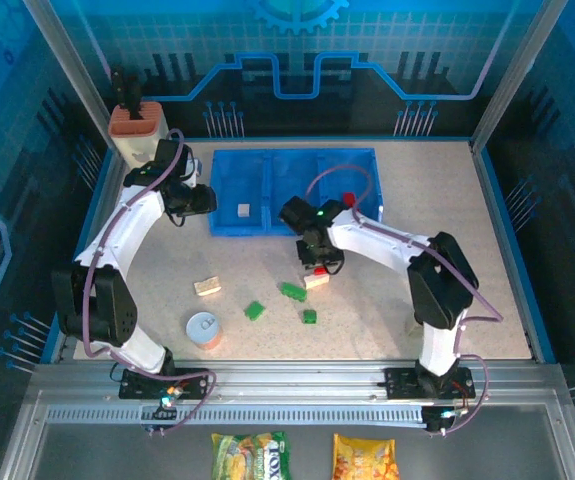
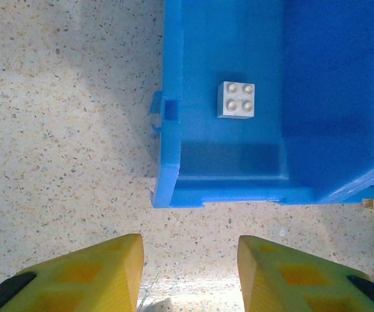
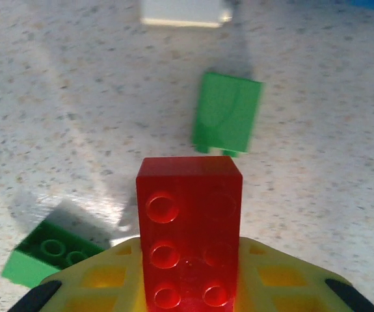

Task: Sort the legos into containers by color
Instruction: Place the lego in the container.

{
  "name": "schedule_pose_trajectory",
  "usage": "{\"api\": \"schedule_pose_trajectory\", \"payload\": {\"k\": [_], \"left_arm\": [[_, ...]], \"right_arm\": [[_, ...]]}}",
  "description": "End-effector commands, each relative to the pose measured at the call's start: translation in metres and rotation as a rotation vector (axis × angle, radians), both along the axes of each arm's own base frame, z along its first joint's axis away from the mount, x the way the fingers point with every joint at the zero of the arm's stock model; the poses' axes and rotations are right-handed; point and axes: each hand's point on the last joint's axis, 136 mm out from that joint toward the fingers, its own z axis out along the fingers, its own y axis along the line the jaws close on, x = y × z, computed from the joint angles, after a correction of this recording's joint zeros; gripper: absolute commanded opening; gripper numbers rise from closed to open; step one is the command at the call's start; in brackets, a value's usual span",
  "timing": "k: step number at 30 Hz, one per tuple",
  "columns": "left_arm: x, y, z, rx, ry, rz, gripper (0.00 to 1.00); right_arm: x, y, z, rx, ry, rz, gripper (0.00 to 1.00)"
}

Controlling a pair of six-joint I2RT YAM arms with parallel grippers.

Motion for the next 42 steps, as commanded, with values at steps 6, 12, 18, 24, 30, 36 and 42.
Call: {"api": "schedule_pose_trajectory", "payload": {"k": [6,12,18,24,30,36,42], "left_arm": [[-0.002,0.001,0.0,-0.014,0.007,-0.008,0.43],[-0.002,0.002,0.003,-0.015,0.0,-0.005,0.43],[-0.002,0.002,0.004,-0.021,-0.002,-0.005,0.43],[-0.002,0.003,0.006,-0.021,-0.009,-0.003,0.43],[-0.002,0.002,0.005,-0.025,-0.005,-0.004,0.43],[-0.003,0.003,0.005,-0.024,-0.004,-0.002,0.44],[-0.003,0.001,0.003,-0.033,-0.001,-0.002,0.44]], "right_arm": [[0.016,-0.039,0.018,-0.009,-0.017,-0.009,0.31],[0.039,-0.053,0.032,-0.003,-0.043,-0.019,0.31],[0.069,-0.064,0.042,0.015,-0.071,-0.023,0.31],[0.104,-0.072,0.051,0.033,-0.098,-0.025,0.31],[0.137,-0.075,0.049,0.06,-0.12,-0.021,0.31],[0.171,-0.065,0.038,0.143,-0.135,-0.008,0.31],[0.203,-0.058,0.024,0.206,-0.142,-0.009,0.31]]}}
